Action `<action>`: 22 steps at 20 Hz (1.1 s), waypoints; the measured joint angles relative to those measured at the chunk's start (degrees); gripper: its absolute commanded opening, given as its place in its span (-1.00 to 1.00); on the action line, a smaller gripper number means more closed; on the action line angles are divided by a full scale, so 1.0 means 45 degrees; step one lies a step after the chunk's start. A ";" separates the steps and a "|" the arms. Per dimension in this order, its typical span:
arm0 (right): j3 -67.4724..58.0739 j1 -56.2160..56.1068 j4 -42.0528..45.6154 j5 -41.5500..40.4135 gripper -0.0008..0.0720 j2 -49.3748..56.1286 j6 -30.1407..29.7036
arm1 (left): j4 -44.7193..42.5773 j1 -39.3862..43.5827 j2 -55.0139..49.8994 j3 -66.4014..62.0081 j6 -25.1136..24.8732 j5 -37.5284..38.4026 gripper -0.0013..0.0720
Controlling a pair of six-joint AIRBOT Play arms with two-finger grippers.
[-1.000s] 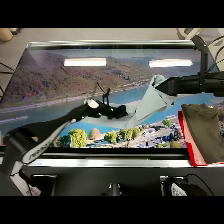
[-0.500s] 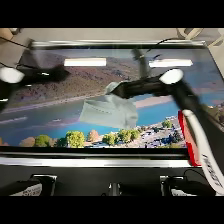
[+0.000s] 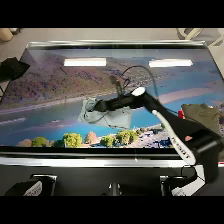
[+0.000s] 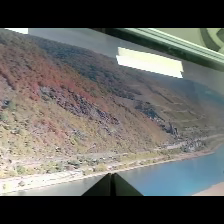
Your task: Fold the shirts.
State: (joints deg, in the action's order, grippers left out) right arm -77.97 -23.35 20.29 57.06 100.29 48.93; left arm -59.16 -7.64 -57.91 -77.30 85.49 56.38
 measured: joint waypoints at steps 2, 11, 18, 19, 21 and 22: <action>-0.0010 0.1209 0.1234 0.0699 0.89 -0.0588 0.0398 | -0.0151 -0.0024 0.0078 0.0136 -0.0053 0.0165 -0.90; 0.2696 0.4022 0.5906 0.2293 0.54 -0.1729 0.3366 | -0.0340 -0.0068 0.0170 0.0811 -0.0131 0.0267 -0.90; 0.3429 0.3215 0.4133 0.0335 -0.94 -0.1409 0.2885 | 0.0058 -0.0068 0.0175 0.0879 -0.0131 0.0282 -0.90; 0.3138 0.3395 0.4007 0.0389 -0.94 -0.1574 0.2501 | 0.0092 -0.0068 0.0175 0.0879 -0.0136 0.0282 -0.90; 0.2137 0.4109 0.3900 0.1078 -0.94 -0.2069 0.1831 | 0.0107 -0.0068 0.0175 0.0879 -0.0136 0.0282 -0.90; 0.1423 0.4658 0.3861 0.1666 -0.94 -0.2380 0.1617 | 0.0112 -0.0068 0.0175 0.0879 -0.0131 0.0277 -0.90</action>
State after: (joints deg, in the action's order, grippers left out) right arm -71.57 -2.39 37.67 64.55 89.58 56.21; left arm -58.65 -7.94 -57.12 -73.34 84.90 57.63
